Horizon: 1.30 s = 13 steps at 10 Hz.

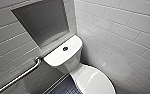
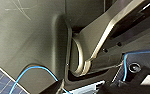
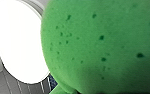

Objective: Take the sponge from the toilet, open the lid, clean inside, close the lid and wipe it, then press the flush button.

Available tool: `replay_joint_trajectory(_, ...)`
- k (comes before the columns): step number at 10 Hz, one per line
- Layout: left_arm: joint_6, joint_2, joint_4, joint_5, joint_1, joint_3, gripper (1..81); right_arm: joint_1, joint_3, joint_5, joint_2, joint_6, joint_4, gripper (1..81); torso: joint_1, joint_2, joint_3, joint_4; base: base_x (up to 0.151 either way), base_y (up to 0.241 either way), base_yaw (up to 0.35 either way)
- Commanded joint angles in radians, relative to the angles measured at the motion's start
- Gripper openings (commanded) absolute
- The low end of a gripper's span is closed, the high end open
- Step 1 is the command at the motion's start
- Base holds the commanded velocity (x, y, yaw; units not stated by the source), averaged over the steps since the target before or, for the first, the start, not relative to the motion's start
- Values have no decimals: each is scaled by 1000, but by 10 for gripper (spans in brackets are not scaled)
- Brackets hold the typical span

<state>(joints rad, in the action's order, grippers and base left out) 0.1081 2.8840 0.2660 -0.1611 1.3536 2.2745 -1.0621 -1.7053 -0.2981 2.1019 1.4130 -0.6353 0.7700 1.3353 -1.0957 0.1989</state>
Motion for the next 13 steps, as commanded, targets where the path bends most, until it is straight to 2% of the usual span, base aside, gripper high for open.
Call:
replay_joint_trajectory(1,-4,-8,1,-81,6,-10,811,372,392,446,-102,-43,-18,10,0,0,0,0,0,0,0)
replay_joint_trajectory(3,-4,-9,1,-81,6,-10,811,496,385,628,24,-43,-20,10,0,0,0,0,0,0,0)
replay_joint_trajectory(5,-4,-12,1,-81,6,-9,811,573,321,735,162,-42,-46,10,0,0,0,0,0,0,0)
replay_joint_trajectory(7,-2,-12,-1,-81,6,-9,811,630,196,740,332,-42,-83,10,0,0,0,0,0,0,0)
replay_joint_trajectory(10,-2,-14,-2,-83,6,-9,811,659,2,740,569,-43,-93,10,0,0,0,0,0,0,0)
replay_joint_trajectory(13,-2,-17,-5,-83,6,-9,811,659,-159,705,735,-39,-103,10,0,0,0,0,0,0,0)
